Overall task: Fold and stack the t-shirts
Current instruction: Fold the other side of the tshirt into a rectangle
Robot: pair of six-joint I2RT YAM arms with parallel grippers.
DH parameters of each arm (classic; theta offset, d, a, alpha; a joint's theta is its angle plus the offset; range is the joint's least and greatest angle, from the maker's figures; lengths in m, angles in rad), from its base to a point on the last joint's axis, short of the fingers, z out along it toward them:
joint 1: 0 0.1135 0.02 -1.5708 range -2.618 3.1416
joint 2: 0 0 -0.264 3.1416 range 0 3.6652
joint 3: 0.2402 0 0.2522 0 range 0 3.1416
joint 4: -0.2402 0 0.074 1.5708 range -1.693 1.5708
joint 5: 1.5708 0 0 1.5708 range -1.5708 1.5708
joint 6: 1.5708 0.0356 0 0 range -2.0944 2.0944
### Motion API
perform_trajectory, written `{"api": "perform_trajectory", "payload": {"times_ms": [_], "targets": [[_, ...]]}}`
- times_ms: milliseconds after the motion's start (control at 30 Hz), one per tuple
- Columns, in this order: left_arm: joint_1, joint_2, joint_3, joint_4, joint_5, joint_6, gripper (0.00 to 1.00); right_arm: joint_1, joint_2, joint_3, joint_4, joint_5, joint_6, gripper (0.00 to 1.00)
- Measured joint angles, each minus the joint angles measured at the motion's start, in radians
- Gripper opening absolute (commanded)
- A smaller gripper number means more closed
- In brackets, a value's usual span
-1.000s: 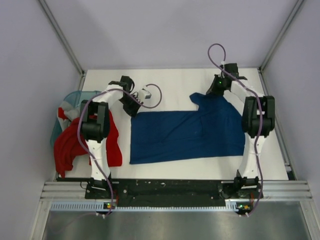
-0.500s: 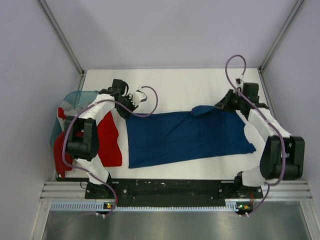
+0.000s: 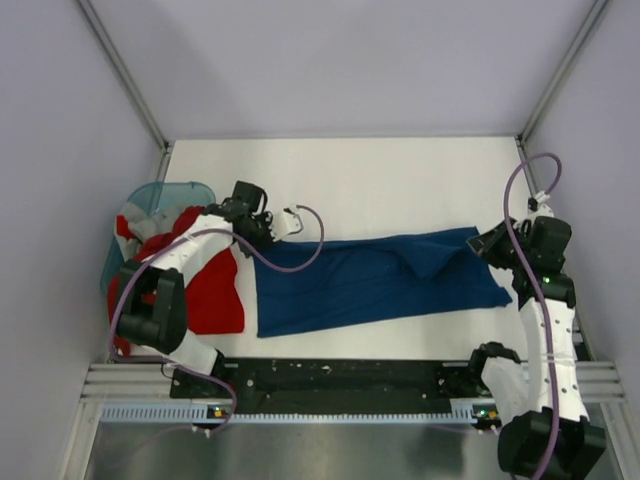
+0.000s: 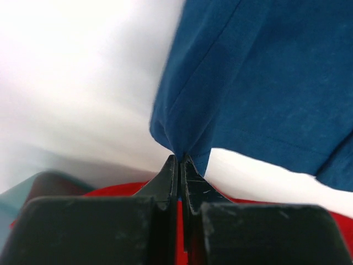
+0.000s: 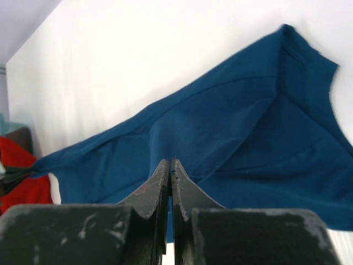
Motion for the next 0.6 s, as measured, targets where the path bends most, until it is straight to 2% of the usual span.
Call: {"api": "perform_trajectory", "payload": {"times_ms": [233, 600], "targets": [[-0.008, -0.115, -0.04, 0.053, -0.066, 0.063, 0.0, -0.062, -0.001, -0.005, -0.077, 0.024, -0.001, 0.0], [-0.045, -0.166, -0.214, -0.031, -0.023, 0.081, 0.0, -0.134, 0.021, -0.071, -0.121, 0.072, -0.027, 0.0]]}}
